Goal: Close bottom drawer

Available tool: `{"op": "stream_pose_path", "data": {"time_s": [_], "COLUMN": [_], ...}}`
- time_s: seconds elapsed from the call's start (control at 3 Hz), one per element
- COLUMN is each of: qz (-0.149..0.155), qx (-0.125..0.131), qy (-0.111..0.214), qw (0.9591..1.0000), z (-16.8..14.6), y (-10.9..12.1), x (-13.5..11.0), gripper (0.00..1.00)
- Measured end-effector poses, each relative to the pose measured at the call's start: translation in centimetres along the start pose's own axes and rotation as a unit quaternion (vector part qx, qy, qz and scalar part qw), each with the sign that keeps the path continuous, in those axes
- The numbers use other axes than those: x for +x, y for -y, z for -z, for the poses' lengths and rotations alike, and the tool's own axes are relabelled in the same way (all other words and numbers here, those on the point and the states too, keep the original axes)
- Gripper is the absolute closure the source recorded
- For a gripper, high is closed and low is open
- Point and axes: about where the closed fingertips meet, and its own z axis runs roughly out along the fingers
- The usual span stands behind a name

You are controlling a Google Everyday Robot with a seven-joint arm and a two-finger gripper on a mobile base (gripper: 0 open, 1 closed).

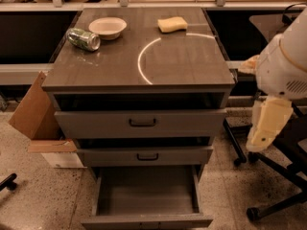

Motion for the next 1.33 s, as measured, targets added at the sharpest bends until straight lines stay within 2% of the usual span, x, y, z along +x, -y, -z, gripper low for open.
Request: {"op": "stream_pose_path", "data": {"time_s": [0.33, 0.67, 1.0, 1.33], "qz": [0.046, 0.046, 0.088, 0.112], "qx": [-0.035, -0.035, -0.048, -0.076], "qy": [0.009, 0.009, 0.019, 0.022], "qw": [0.9983, 0.9983, 0.9948, 0.9905], "z": [-5.1, -5.1, -7.0, -10.6], "y": [-3.2, -3.2, -4.1, -6.3], "x": [1.0, 1.0, 0.6, 0.6], "gripper": [0.0, 0.0, 0.0, 0.0]}}
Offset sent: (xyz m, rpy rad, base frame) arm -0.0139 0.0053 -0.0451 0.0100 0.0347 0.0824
